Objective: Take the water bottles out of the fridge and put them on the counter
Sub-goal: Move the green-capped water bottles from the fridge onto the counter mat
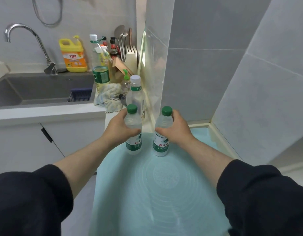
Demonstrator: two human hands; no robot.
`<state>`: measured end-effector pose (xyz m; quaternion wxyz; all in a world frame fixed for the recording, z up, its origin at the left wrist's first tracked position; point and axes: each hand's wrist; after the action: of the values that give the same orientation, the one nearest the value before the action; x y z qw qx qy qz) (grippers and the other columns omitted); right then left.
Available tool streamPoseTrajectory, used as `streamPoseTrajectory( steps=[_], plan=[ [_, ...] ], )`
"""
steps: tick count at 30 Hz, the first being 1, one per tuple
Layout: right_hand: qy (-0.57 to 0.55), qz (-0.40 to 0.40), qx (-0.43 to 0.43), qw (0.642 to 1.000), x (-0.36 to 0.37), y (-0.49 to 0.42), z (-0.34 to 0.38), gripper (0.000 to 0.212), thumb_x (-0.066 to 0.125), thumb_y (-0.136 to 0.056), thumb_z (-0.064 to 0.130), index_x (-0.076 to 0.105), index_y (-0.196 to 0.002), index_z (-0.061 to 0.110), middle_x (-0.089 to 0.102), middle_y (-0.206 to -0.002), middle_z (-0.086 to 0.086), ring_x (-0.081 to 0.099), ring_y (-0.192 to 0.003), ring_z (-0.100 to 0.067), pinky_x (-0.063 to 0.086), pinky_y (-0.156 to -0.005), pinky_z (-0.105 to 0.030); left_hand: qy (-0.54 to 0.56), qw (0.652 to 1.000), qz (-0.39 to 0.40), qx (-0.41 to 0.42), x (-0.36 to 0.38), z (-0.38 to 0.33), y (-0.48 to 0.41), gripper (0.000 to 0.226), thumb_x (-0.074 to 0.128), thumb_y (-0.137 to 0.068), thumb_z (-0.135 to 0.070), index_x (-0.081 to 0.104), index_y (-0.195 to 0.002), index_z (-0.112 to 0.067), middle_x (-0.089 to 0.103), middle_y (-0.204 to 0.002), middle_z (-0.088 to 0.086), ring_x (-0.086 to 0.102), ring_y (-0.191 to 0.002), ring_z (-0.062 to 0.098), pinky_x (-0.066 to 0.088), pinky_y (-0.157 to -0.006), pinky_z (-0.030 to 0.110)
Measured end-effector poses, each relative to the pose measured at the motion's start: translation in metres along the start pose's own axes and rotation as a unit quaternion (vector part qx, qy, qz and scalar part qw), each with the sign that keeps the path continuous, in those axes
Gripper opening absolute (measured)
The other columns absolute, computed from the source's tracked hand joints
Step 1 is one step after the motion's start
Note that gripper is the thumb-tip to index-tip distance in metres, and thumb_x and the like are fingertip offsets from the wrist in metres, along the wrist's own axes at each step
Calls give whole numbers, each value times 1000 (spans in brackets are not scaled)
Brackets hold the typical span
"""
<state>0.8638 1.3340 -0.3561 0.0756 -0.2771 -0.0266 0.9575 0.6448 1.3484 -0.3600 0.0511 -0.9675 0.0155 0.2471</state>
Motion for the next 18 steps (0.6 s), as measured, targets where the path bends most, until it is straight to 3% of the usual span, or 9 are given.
streamPoseTrajectory(
  steps=[3, 5, 8, 10, 12, 14, 18],
  plan=[
    [2, 16, 6, 1000, -2, 0, -2, 60, 89, -64, 28, 50, -109, 32, 63, -99, 15, 62, -89, -4, 45, -63, -18, 8, 1000, 17, -4, 0, 3, 1, 63, 85, -59, -27, 54, -114, -37, 65, -105, -18, 63, -95, 1, 54, -81, 33],
    [-5, 36, 12, 999, -5, 2, 1, 65, 89, -66, 29, 50, -118, 29, 64, -108, 12, 64, -101, -13, 47, -71, -21, 6, 999, 33, -2, -4, 0, 5, 72, 87, -64, -23, 52, -126, -33, 64, -117, -14, 62, -107, 9, 53, -86, 36],
    [-1, 13, 3, 1000, -21, 5, 22, 86, 82, -74, 43, 38, -145, 21, 51, -142, 0, 48, -131, -20, 43, -98, -29, -22, 999, 12, 22, -31, -23, 10, 94, 82, -68, -45, 36, -148, -26, 45, -150, -3, 43, -135, 18, 40, -98, 34],
    [58, -31, -59, 996, -41, 9, 53, 96, 69, -75, 61, 28, -151, 19, 35, -156, -3, 33, -142, -22, 32, -112, -40, -66, 993, -49, 82, -71, -54, 20, 103, 72, -67, -63, 27, -153, -30, 35, -157, -5, 35, -138, 12, 32, -106, 32],
    [103, -68, -147, 981, -58, 19, 95, 102, 57, -71, 72, 23, -153, 22, 23, -162, -3, 20, -147, -21, 22, -117, -43, -120, 974, -103, 163, -119, -89, 35, 101, 66, -70, -65, 20, -154, -34, 29, -160, -8, 29, -138, 3, 26, -107, 27],
    [111, -85, -213, 967, -69, 33, 140, 101, 53, -70, 75, 21, -153, 27, 15, -164, -1, 12, -149, -19, 15, -116, -39, -154, 955, -135, 213, -164, -121, 52, 100, 62, -73, -64, 16, -156, -32, 23, -163, -7, 21, -141, 1, 21, -110, 25],
    [108, -70, -292, 948, -74, 79, 236, 98, 52, -72, 70, 20, -154, 26, 11, -165, 0, 7, -150, -17, 10, -115, -36, -175, 939, -187, 232, -240, -173, 106, 98, 58, -76, -60, 17, -157, -23, 19, -164, 1, 18, -145, 9, 15, -111, 21]
  ],
)
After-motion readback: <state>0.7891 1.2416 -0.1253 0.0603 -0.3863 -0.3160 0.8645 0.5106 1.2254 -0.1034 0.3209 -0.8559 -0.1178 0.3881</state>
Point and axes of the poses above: each hand's wrist, its own y-axis away from the middle knuckle, its own x-axis out of the palm, z = x × y
